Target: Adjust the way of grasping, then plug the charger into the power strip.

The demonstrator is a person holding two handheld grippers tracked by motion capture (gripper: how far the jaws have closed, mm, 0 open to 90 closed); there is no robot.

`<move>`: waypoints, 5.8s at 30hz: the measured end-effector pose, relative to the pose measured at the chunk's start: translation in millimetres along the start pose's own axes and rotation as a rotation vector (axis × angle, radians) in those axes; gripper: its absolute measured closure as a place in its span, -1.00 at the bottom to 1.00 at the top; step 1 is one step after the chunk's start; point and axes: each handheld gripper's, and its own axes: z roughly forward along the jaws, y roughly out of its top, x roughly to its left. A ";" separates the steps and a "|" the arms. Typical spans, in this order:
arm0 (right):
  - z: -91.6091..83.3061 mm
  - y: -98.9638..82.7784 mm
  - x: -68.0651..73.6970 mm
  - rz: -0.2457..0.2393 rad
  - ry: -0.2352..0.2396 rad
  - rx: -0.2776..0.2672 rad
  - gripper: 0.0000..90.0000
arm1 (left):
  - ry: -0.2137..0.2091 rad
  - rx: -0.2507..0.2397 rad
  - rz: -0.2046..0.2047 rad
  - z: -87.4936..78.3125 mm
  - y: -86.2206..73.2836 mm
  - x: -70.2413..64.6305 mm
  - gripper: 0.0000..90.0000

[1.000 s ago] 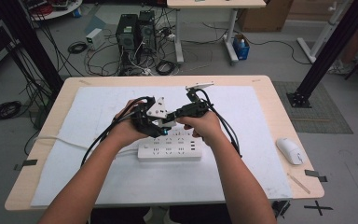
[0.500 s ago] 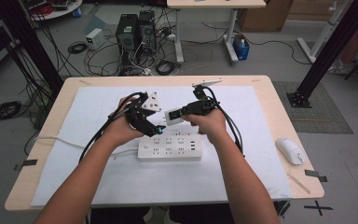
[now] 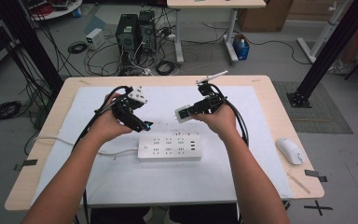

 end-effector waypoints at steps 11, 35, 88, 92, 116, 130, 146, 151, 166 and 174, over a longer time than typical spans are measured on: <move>-34.9 6.9 7.0 -0.078 -0.107 0.051 0.39 | -0.017 0.141 -0.073 -19.2 -2.9 22.0 -0.72; -62.0 7.5 12.6 -0.131 -0.174 0.124 0.38 | 0.042 0.312 -0.107 -37.2 -8.0 47.6 -0.87; 79.9 11.4 37.0 -0.637 -0.174 0.731 0.39 | -0.066 0.372 -0.159 -20.0 -47.3 54.0 -0.87; 82.2 10.9 37.1 -0.656 -0.160 0.742 0.39 | -0.056 0.379 -0.165 -19.8 -48.6 55.1 -0.87; 95.7 0.7 45.7 -0.793 -0.184 0.787 0.40 | -0.054 0.382 -0.173 -13.8 -50.5 58.6 -0.87; 94.2 -1.5 45.7 -0.788 -0.194 0.766 0.40 | -0.056 0.390 -0.188 -8.5 -55.4 60.4 -0.87; 99.4 -4.7 54.3 -0.840 -0.243 0.797 0.40 | -0.051 0.399 -0.194 -4.8 -55.8 61.1 -0.87; 101.5 -8.2 59.7 -0.868 -0.279 0.804 0.40 | -0.055 0.399 -0.192 -3.4 -54.0 60.9 -0.87; 99.7 -5.9 48.6 -0.822 -0.222 0.777 0.38 | -0.048 0.395 -0.189 -8.2 -51.5 57.2 -0.87; 96.0 -3.8 44.9 -0.766 -0.210 0.780 -0.06 | -0.049 0.403 -0.186 -6.2 -50.8 58.7 -0.87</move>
